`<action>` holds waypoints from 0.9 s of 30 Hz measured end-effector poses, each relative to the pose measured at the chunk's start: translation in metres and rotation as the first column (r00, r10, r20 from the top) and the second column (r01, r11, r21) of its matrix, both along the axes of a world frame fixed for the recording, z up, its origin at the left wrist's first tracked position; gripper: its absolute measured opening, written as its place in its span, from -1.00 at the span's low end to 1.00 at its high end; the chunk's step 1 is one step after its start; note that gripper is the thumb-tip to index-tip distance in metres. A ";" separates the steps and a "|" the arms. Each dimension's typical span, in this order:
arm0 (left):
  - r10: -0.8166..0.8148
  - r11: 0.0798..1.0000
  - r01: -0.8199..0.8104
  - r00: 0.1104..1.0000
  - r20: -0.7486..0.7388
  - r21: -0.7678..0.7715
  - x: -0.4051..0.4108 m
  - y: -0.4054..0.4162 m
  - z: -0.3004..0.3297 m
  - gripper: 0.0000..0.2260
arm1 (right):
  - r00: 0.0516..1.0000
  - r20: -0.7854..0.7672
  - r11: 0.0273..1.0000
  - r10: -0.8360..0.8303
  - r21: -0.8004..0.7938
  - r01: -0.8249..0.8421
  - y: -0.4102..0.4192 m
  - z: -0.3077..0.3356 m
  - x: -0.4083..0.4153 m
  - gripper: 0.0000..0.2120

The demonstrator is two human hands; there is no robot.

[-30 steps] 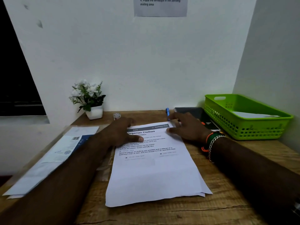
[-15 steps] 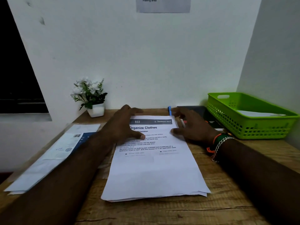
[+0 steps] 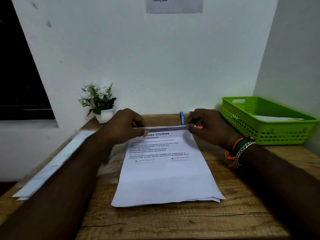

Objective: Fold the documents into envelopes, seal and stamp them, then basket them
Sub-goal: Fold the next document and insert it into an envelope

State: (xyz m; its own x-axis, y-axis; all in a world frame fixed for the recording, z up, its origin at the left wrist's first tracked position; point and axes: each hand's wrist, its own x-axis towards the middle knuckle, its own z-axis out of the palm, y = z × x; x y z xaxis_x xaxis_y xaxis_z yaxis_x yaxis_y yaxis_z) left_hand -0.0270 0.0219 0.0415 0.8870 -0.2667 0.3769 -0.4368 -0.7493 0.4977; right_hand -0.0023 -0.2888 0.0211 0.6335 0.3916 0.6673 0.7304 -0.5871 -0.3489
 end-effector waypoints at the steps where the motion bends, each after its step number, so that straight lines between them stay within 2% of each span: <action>1: -0.008 1.000 0.008 1.000 -0.002 0.013 0.000 0.000 -0.001 -0.94 | 1.000 0.018 1.000 -0.004 -0.010 0.005 0.000 0.001 0.000 -0.88; 5: -0.043 0.993 0.046 0.999 -0.027 0.104 0.001 -0.007 -0.009 -0.90 | 0.999 -0.015 0.993 -0.051 -0.106 0.049 -0.008 0.004 -0.001 -0.85; 8: -0.082 0.988 0.094 0.991 -0.104 0.121 -0.002 -0.011 -0.010 -0.90 | 0.997 -0.062 0.975 -0.054 -0.218 0.039 -0.009 0.005 -0.006 -0.83; 10: -0.079 0.985 0.100 0.986 -0.144 0.138 -0.007 -0.016 -0.009 -0.73 | 0.993 -0.107 0.952 -0.040 -0.305 0.006 -0.007 0.007 -0.008 -0.83; 12: -0.044 0.976 0.076 0.987 -0.154 0.206 -0.012 -0.020 -0.008 -0.50 | 0.990 -0.135 0.932 -0.037 -0.363 -0.015 -0.006 0.011 -0.009 -0.72; 13: -0.033 0.971 0.072 0.985 -0.170 0.229 -0.013 -0.022 -0.009 -0.44 | 0.989 -0.145 0.923 -0.040 -0.385 -0.019 -0.006 0.012 -0.009 -0.70; 18: -0.024 0.937 0.086 0.983 -0.182 0.338 -0.010 -0.027 -0.017 -0.57 | 0.973 -0.220 0.900 -0.072 -0.435 -0.032 -0.005 0.009 -0.010 -0.62; 21: -0.007 0.934 0.067 0.986 -0.169 0.350 -0.007 -0.029 -0.023 -0.58 | 0.963 -0.259 0.909 -0.078 -0.415 -0.038 -0.001 0.007 -0.010 -0.67; 27: -0.009 0.933 0.061 0.989 -0.146 0.353 -0.004 -0.035 -0.029 -0.61 | 0.979 -0.183 0.873 -0.091 -0.487 -0.010 0.025 -0.009 -0.014 -0.57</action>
